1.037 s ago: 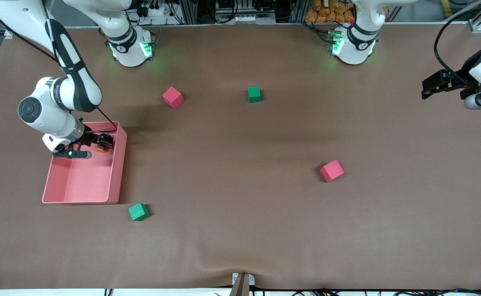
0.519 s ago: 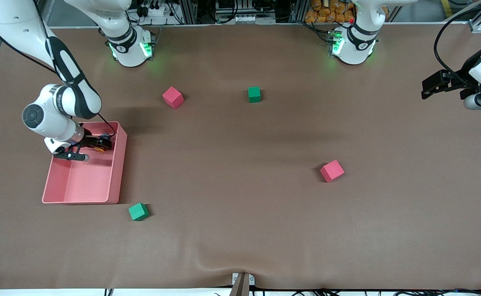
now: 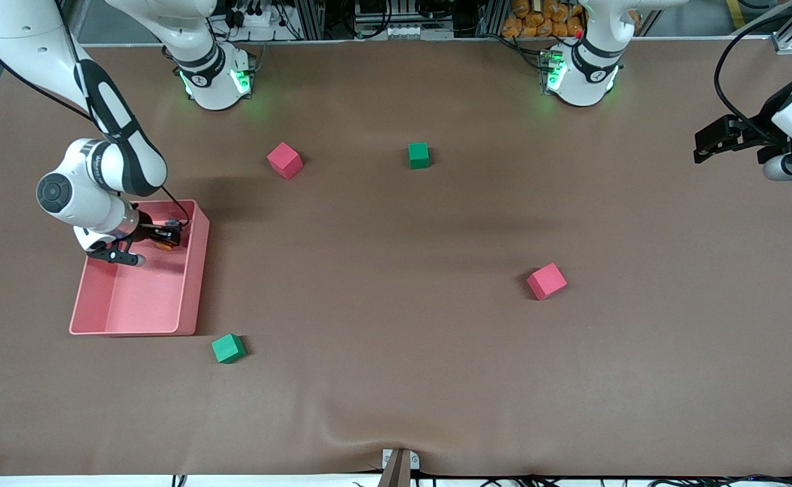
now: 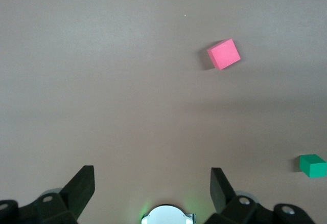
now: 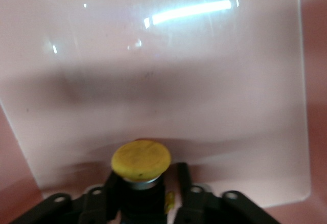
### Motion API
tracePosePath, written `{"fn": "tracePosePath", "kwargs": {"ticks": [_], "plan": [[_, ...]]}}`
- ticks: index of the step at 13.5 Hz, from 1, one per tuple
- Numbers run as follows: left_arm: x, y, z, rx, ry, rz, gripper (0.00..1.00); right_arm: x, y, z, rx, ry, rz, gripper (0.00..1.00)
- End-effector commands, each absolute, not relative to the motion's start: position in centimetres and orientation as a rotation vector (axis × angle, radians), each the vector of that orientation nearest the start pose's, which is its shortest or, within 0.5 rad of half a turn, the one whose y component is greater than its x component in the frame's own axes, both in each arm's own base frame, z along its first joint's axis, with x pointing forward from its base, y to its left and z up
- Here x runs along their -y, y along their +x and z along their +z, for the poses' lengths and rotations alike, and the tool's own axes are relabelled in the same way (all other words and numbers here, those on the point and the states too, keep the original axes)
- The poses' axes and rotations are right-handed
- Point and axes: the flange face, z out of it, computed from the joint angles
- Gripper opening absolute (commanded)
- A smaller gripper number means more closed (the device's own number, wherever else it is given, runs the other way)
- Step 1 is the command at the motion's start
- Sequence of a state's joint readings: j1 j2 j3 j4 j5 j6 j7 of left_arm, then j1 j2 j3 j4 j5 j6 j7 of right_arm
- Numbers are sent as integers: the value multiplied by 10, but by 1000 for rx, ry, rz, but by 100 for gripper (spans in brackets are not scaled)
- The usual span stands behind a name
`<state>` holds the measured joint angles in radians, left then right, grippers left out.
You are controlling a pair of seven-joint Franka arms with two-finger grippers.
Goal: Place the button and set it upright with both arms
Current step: 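Close the right gripper on the button body and lift it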
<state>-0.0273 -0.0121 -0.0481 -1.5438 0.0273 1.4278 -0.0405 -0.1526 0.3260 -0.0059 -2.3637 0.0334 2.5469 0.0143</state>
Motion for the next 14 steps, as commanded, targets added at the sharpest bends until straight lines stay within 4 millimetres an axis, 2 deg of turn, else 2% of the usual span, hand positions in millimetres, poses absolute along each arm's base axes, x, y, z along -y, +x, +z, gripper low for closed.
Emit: {"fn": "tracePosePath", "kwargs": {"ticks": [1, 3, 5, 7, 8, 10, 11, 12, 14], "plan": [[38, 530, 635, -37, -3106, 164, 100, 74, 483, 201, -324, -3079, 278, 0], [38, 530, 634, -37, -3106, 167, 100, 74, 488, 217, -279, -3085, 249, 0], [38, 531, 633, -37, -3106, 169, 100, 77, 499, 240, -98, -3095, 194, 0], [39, 531, 633, -39, -3104, 169, 100, 78, 523, 276, 83, -3090, 165, 0], [40, 532, 632, -42, -3106, 169, 100, 70, 540, 299, 150, -3084, 169, 0], [40, 532, 632, -42, -3106, 171, 100, 6, 576, 354, 315, -3074, 154, 0], [40, 532, 632, -42, -3106, 171, 100, -38, 591, 380, 414, -3071, 105, 0], [42, 532, 631, -47, -3105, 174, 100, -73, 601, 402, 485, -3065, 48, 0], [42, 532, 628, -49, -3104, 183, 100, -148, 615, 409, 524, -3054, -8, 0]]}}
